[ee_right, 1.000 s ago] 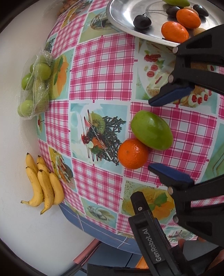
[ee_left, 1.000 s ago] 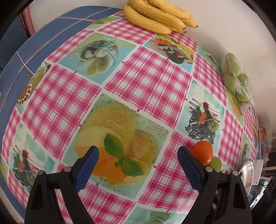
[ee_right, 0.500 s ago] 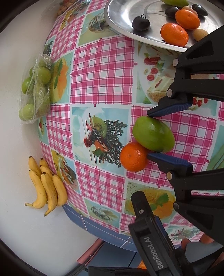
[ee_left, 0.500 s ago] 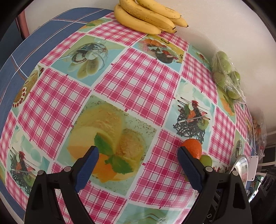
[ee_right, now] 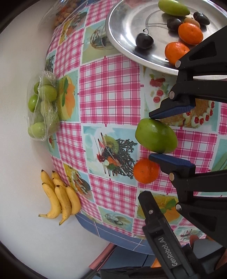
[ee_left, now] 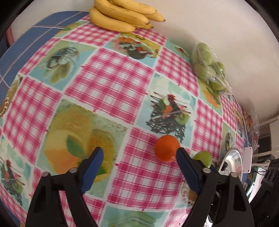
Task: Organize fruits
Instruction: 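Grasp the green pear with the right tool while the left tool closes on the tangerine, then carry the tangerine and green pear over the steel plate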
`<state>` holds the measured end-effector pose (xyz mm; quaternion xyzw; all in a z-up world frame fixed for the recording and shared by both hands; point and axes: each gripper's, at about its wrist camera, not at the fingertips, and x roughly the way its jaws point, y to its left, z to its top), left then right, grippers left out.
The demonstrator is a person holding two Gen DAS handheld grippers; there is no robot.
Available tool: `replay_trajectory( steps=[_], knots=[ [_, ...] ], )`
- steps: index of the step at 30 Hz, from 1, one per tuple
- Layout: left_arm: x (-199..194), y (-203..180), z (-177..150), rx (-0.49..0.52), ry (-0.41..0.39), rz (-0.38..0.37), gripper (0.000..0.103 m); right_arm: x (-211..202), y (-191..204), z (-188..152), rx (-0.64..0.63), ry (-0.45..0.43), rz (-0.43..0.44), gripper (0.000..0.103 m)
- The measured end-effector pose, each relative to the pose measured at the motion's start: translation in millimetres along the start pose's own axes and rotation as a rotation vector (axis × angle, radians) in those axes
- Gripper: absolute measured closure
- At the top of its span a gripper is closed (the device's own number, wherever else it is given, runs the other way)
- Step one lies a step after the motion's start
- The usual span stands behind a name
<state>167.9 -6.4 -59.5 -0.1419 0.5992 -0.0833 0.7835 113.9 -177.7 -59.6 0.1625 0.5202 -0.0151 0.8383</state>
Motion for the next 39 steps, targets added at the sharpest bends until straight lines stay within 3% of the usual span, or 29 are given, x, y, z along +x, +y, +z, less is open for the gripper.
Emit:
replay_trajectory(
  steps=[6,8,15,28,39],
  knots=[
    [11.1,-12.2,-0.8,0.032,0.015,-0.054,0.026,2.6,-4.3,-2.6,0.013,0.017,-0.005,0.059],
    [12.7,-14.9,-0.8,0.036,0.015,-0.07,0.032,3.4,-4.4,-3.5,0.013,0.02,-0.004,0.059],
    [14.1,-21.0,-0.1,0.062,-0.007,-0.075,0.038,3.5,-5.7,-3.8,0.017,0.024,-0.004,0.059],
    [16.8,-26.1,-1.1,0.081,0.003,-0.101,0.064,0.2,-4.8,-4.0,0.022,0.022,0.006,0.059],
    [5.9,-22.2,-1.6,0.059,-0.011,-0.116,0.071,-6.8,-3.1,-3.0,0.017,0.014,0.011,0.059]
  ],
)
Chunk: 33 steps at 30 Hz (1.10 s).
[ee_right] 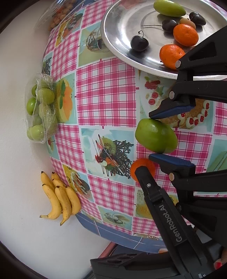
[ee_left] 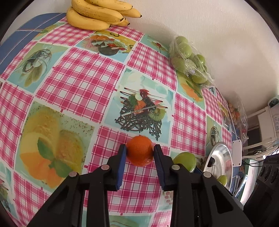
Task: Organize fruits
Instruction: 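Carry the tangerine and green pear over the steel plate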
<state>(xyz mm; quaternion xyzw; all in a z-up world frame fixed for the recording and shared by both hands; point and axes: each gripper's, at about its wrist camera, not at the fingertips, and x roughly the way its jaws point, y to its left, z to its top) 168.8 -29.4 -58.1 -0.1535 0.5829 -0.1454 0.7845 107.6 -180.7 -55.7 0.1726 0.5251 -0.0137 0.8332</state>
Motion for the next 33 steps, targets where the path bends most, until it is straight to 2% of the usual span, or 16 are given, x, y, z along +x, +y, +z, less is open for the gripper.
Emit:
replay_trajectory(
  steps=[1,2,4,6,9,12,14,16,19,28,33],
  knots=[
    [-2.2,-0.5,0.0,-0.002,-0.003,0.004,0.075,-1.1,-0.1,0.3,0.001,-0.001,0.001,0.059],
    [-4.8,-1.0,0.1,-0.004,-0.01,0.002,0.084,-2.0,-0.1,0.6,0.001,-0.002,0.001,0.059],
    [-9.2,-2.3,0.3,-0.001,-0.017,-0.002,0.094,-4.1,-0.2,0.6,0.0,-0.003,0.002,0.059],
    [-10.0,-3.3,-0.2,0.007,-0.01,0.008,0.094,-5.7,-0.7,0.7,0.002,-0.002,0.003,0.059],
    [-7.6,-2.2,-0.1,-0.003,-0.001,-0.018,0.094,-6.6,-2.1,0.1,0.006,0.001,-0.003,0.059],
    [-6.1,-2.6,1.0,0.003,-0.011,-0.005,0.087,-6.1,-3.8,-0.8,0.01,0.006,-0.004,0.059],
    [-2.7,-2.3,1.3,0.005,-0.009,0.023,0.069,-5.4,-4.9,-1.1,0.013,0.009,-0.006,0.059],
    [4.5,1.3,0.1,-0.012,0.014,0.021,0.063,-4.8,-5.4,-1.3,0.016,0.011,-0.008,0.059],
    [17.4,7.8,-3.1,-0.041,0.058,-0.009,0.063,-3.4,-4.9,-1.6,0.017,0.014,-0.01,0.059],
    [17.1,11.1,-4.6,-0.06,0.057,-0.011,0.065,-2.3,-5.9,-1.8,0.023,0.017,-0.017,0.059],
    [3.7,9.3,-4.5,-0.057,0.051,0.01,0.066,-7.6,-7.3,-2.4,0.042,0.018,0.003,0.059]
  ],
)
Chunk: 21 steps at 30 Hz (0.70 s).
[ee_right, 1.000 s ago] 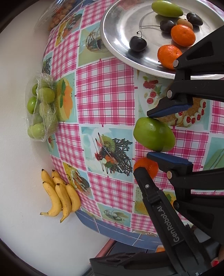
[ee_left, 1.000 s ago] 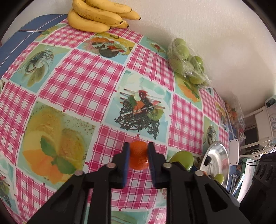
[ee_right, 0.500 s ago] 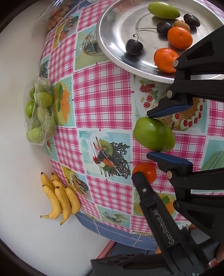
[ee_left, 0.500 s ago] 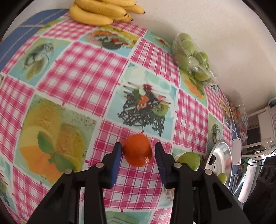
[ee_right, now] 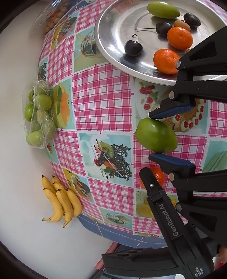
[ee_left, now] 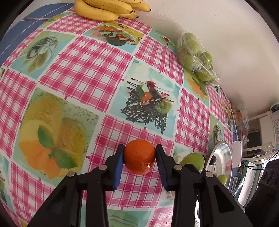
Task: Organize fruits
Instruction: 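Carry the tangerine and green pear over the steel plate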
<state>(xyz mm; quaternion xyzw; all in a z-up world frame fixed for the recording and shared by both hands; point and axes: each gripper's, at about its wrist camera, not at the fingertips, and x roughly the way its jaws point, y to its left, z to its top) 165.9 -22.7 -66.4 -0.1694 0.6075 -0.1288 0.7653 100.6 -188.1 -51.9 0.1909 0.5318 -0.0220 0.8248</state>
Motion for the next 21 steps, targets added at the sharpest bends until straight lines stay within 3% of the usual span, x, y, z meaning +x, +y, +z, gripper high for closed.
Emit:
replay_trajectory(
  steps=[21],
  knots=[
    [-57.5,-18.0,-15.9,0.02,-0.086,-0.047,0.066,-46.9,-7.4,-7.6,0.025,-0.056,-0.01,0.059]
  ],
)
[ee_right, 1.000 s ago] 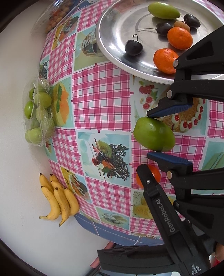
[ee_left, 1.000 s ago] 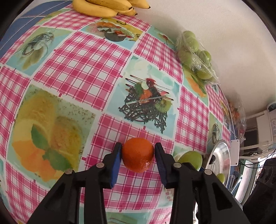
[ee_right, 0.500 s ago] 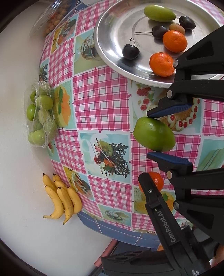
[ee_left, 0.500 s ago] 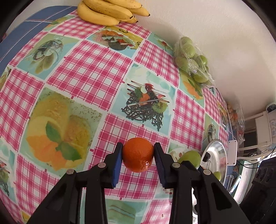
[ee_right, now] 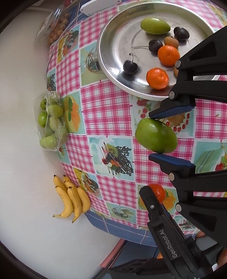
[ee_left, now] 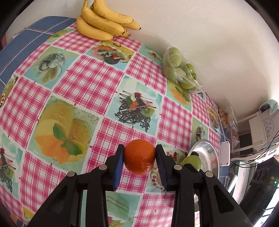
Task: Organize fruits
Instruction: 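Carry the tangerine and green pear over the steel plate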
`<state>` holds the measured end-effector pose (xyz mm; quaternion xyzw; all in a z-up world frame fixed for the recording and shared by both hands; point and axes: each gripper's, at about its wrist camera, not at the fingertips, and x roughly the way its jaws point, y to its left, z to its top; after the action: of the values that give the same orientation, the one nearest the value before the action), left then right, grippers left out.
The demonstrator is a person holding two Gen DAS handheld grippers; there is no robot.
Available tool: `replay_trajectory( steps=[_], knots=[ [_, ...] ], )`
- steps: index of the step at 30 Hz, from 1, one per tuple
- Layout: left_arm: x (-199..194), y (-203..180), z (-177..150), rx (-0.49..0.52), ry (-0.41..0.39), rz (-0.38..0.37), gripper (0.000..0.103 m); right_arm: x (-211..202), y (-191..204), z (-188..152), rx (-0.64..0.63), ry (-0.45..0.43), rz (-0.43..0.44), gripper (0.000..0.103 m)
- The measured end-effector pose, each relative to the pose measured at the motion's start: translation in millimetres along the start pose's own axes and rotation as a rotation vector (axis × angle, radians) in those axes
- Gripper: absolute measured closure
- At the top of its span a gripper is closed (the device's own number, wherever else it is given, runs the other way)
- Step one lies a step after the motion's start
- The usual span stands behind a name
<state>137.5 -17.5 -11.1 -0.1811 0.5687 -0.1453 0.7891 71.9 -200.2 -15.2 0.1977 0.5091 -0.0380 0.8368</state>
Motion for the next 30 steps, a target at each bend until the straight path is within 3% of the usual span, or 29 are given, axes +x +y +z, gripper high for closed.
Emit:
replay_trajectory(
  steps=[11,30],
  knots=[
    [-7.5,-37.6,-15.2,0.101,-0.003,-0.027,0.066,-31.2,-40.7,2.8,0.091,-0.064,-0.066,0.059],
    [27.5,-124.7,-72.0,0.348,0.105,-0.053,0.066,-68.3,-137.9,-8.7,0.281,-0.121,-0.255,0.059]
  ],
)
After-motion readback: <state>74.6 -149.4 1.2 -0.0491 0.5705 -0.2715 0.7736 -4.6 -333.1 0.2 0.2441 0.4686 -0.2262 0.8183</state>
